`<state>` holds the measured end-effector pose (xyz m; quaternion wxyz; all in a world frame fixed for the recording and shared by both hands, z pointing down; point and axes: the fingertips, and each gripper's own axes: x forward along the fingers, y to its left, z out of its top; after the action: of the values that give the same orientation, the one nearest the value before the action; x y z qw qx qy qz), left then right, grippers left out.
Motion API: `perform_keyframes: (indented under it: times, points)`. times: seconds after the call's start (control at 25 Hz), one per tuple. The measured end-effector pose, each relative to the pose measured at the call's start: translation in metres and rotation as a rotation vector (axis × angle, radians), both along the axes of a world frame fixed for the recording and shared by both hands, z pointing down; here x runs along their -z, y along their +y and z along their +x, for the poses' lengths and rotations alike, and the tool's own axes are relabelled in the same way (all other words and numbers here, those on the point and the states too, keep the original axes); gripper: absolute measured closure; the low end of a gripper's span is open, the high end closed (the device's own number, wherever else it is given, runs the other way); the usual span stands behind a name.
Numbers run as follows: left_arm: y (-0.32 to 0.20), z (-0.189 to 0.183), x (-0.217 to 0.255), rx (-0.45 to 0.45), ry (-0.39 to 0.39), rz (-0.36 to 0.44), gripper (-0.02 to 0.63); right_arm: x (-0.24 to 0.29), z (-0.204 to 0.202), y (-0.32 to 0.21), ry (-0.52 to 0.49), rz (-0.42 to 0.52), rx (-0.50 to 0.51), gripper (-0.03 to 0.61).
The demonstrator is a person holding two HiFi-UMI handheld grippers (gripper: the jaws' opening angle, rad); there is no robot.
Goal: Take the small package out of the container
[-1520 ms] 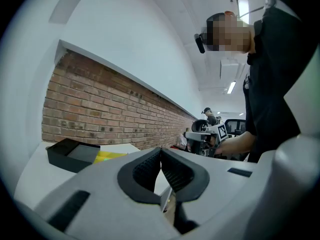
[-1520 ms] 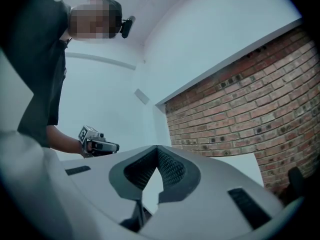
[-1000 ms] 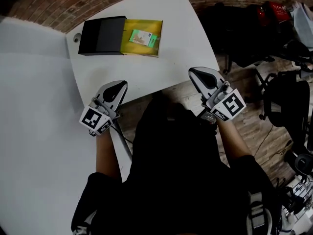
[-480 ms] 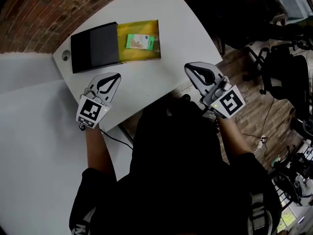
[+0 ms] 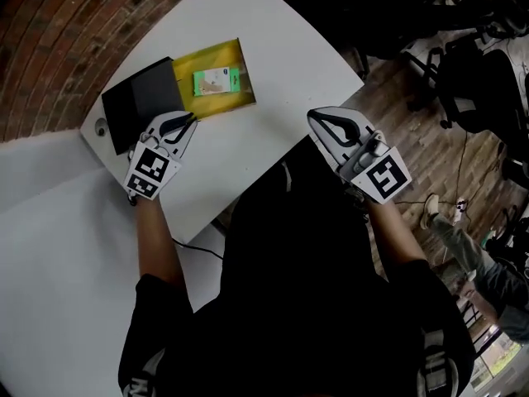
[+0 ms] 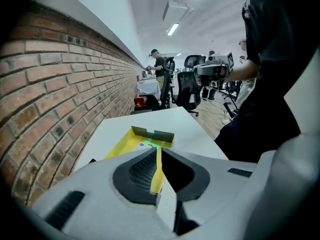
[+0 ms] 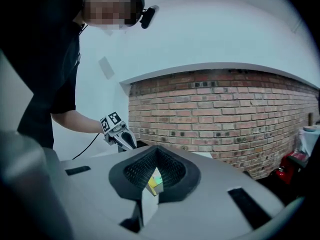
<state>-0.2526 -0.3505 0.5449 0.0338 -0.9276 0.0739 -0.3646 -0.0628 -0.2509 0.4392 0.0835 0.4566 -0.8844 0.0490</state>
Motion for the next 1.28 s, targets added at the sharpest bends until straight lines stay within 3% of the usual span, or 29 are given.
perform_keyframes:
  times: [0.08,0.2,0.32,0.68,1.28]
  points:
    - [-0.006,0.008,-0.004,-0.032,-0.023,0.010,0.593,-0.004,0.005,0.000,-0.011,0.002,-0.016,0.574]
    - [-0.019,0.018,-0.003,-0.068,-0.050,0.025,0.502,-0.011,0.009,-0.001,-0.019,-0.003,-0.025,0.574]
    - [-0.033,0.030,-0.002,-0.120,-0.088,0.046,0.471,-0.011,0.012,-0.004,-0.028,0.004,-0.027,0.574]
    - [-0.053,0.066,-0.048,-0.357,-0.303,0.024,0.363,-0.016,0.038,0.002,-0.037,-0.008,-0.102,0.574]
    - [-0.070,0.079,-0.102,-0.489,-0.494,-0.029,0.274,-0.035,0.076,0.012,-0.065,-0.050,-0.177,0.574]
